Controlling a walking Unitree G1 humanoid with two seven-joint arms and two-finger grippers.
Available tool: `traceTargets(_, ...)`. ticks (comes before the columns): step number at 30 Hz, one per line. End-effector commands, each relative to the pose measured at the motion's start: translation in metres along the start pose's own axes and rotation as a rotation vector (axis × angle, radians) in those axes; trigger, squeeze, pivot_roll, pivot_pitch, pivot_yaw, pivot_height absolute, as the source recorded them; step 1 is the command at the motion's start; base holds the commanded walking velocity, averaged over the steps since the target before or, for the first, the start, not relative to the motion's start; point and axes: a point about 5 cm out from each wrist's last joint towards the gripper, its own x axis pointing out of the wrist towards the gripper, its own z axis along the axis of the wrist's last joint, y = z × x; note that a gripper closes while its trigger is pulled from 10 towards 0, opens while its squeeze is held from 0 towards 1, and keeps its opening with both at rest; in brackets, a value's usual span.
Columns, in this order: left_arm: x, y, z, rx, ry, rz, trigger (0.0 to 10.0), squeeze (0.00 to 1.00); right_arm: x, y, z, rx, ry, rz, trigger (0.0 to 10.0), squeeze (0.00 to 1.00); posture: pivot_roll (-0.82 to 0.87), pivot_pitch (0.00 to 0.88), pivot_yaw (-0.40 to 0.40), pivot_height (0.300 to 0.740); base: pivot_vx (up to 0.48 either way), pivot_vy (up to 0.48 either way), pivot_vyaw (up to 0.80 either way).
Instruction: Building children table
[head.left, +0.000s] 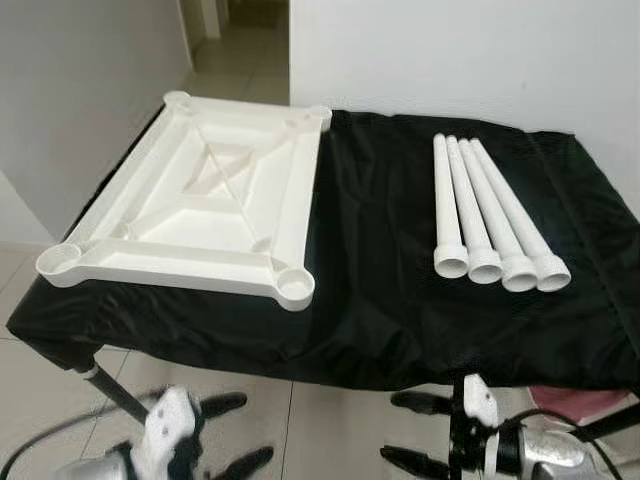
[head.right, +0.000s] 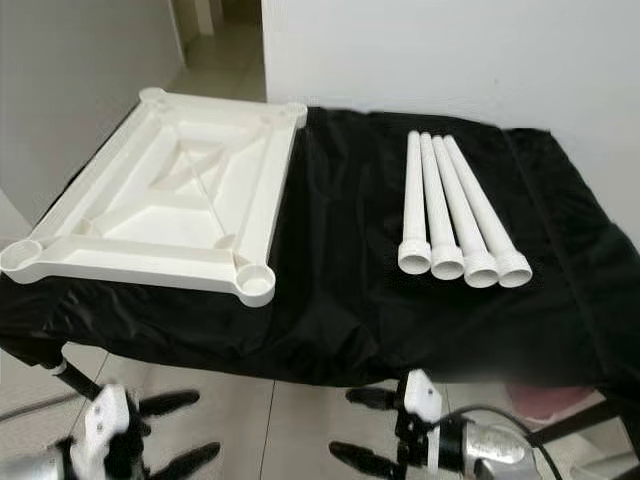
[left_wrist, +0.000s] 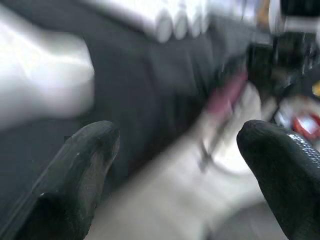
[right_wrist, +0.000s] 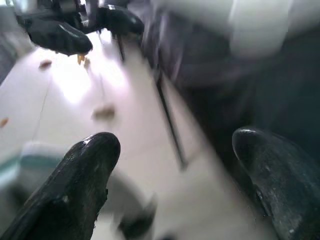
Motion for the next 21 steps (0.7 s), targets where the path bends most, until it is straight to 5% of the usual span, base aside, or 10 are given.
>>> traceTargets(1,0.002,0.007,0.010,-0.029,-0.049,0.058,10.0,0.00,0.003,-0.004,0.012,0.035,-0.082,-0.049,10.0,0.00,0.00,0.032,0.005,0.740,0.000,0.000,0.00)
traceTargets(9,0.009,0.022,0.027,-0.021,-0.122,0.143,10.0,0.00,0.018,-0.013,0.031,0.029,-0.209,-0.121,10.0,0.00,0.00,0.013,0.009,0.740,0.000,0.000,0.00)
traceTargets(12,0.021,0.036,0.031,-0.050,-0.165,0.238,10.0,0.00,0.032,-0.031,0.043,0.023,-0.300,-0.306,10.0,0.00,-0.01,0.003,0.013,0.740,0.000,0.000,0.00)
traceTargets(16,0.025,0.040,0.032,-0.057,-0.177,0.268,10.0,0.00,0.035,-0.036,0.046,0.052,-0.322,-0.355,10.0,0.00,-0.01,0.003,0.013,0.740,0.000,0.000,0.00)
traceTargets(18,0.037,0.052,0.033,-0.080,-0.188,0.357,10.0,0.00,0.041,-0.054,0.050,0.103,-0.351,-0.517,10.0,0.00,-0.02,0.000,0.016,0.740,0.000,0.000,0.00)
traceTargets(21,0.042,0.056,0.033,-0.091,-0.193,0.390,10.0,0.00,0.044,-0.061,0.051,0.121,-0.354,-0.588,10.0,0.00,-0.02,0.000,0.017,0.740,0.000,0.000,0.00)
